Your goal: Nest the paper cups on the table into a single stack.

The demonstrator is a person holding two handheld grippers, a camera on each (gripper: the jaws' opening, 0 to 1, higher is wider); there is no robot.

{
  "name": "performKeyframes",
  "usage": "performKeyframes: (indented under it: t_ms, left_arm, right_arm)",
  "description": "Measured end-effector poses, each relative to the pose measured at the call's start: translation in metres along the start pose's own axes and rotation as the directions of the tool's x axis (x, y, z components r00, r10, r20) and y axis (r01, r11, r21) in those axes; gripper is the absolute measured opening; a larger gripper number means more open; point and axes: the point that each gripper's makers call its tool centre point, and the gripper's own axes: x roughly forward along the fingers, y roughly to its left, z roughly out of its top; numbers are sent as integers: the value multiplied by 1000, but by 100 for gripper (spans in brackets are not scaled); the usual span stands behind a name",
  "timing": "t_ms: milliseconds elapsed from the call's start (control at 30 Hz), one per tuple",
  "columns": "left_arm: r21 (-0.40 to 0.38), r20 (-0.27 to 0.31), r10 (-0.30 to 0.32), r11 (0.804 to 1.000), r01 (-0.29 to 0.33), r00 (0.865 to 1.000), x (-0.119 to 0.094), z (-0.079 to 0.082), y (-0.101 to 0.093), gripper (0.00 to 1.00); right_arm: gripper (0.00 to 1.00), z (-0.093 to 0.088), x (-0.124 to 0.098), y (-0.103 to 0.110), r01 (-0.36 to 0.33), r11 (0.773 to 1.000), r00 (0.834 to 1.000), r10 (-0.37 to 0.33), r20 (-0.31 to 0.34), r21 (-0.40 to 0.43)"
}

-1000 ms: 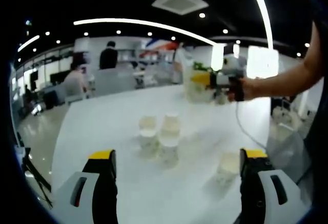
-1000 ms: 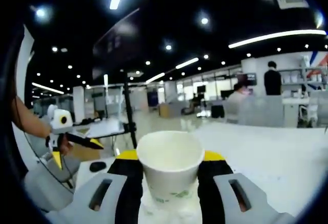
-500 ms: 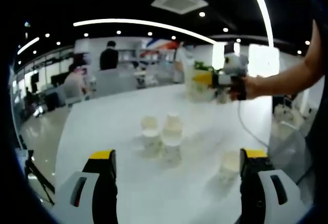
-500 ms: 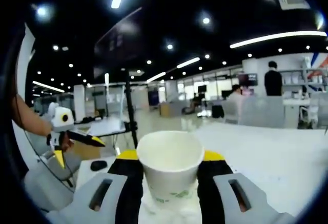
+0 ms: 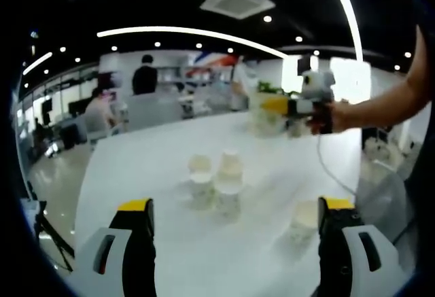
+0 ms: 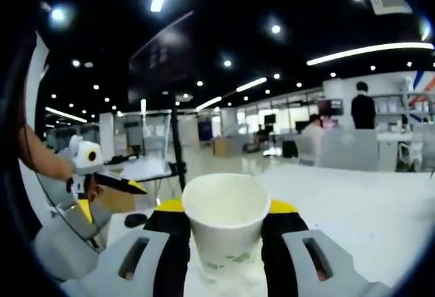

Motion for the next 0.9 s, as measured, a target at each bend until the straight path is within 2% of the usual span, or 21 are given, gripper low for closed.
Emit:
performKeyframes:
  t_ms: [367, 900]
  left_arm:
    - [-14, -3, 1, 1000, -1, 1000, -2, 0, -3, 98]
    - [-12, -12, -15, 1000, 15, 1000, -2, -2, -12, 98]
  right_arm:
    - [37, -2, -8, 17, -10, 1000, 1000, 10, -3, 0]
    - [38, -5, -20, 52, -45, 999, 999, 45, -6, -5]
